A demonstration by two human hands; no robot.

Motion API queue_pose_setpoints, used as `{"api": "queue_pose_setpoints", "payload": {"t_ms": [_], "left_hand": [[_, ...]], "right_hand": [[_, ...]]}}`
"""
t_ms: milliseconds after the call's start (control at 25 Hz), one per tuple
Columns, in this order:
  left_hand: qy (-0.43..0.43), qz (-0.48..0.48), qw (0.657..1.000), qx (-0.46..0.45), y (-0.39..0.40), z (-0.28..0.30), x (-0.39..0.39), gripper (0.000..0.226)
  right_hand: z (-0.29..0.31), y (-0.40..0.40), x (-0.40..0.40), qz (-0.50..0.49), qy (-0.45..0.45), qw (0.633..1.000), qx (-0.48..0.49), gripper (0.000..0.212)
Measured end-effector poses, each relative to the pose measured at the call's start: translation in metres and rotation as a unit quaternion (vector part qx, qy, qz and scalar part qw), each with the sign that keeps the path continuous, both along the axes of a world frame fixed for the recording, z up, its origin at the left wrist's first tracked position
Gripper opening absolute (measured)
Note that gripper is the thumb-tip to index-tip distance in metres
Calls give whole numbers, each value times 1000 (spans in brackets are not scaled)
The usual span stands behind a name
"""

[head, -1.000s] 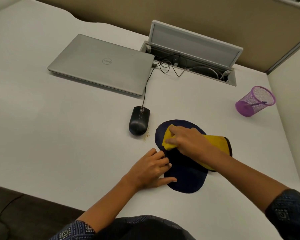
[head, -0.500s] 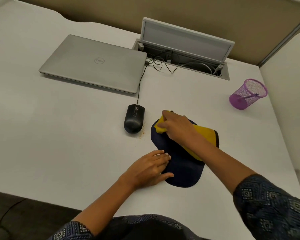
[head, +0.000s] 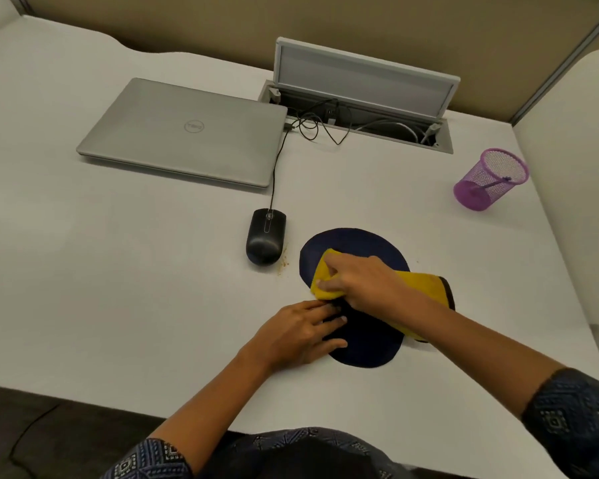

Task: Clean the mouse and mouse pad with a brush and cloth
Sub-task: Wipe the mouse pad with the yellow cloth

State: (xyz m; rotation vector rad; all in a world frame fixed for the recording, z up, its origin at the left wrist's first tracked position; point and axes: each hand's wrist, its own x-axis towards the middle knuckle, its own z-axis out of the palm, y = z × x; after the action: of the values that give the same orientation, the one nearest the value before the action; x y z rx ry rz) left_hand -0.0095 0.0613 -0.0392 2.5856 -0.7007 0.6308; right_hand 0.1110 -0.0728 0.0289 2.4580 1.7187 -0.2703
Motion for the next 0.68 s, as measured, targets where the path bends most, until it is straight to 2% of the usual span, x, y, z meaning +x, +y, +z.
{"api": "queue_pose_setpoints", "payload": {"t_ms": [160,200,360,440,520,600,680], "left_hand": [[1,12,1000,-14,-1,3,1,36],[2,12,1000,-19,-1,3,1,36],[2,4,1000,-24,-1,2,1,35],[1,6,1000,-20,-1,1,1,35],[1,6,1000,-22,-1,1,2,35],[4,3,1000,-27,0,1,2,35],[10,0,1000,-30,0,1,1,35]], "right_hand": [[17,39,33,-177,-46,983,22,16],[16,47,32,-176,-38,984,5,16],[8,15,5,-19,37,998,-40,24],[15,16,16,-99,48,994,-25,30],[26,42,31,-205,42,978,-9,26],[25,54,30,-178,43,983,-26,21],[19,40,17,-101,86,990,-53,21]]}}
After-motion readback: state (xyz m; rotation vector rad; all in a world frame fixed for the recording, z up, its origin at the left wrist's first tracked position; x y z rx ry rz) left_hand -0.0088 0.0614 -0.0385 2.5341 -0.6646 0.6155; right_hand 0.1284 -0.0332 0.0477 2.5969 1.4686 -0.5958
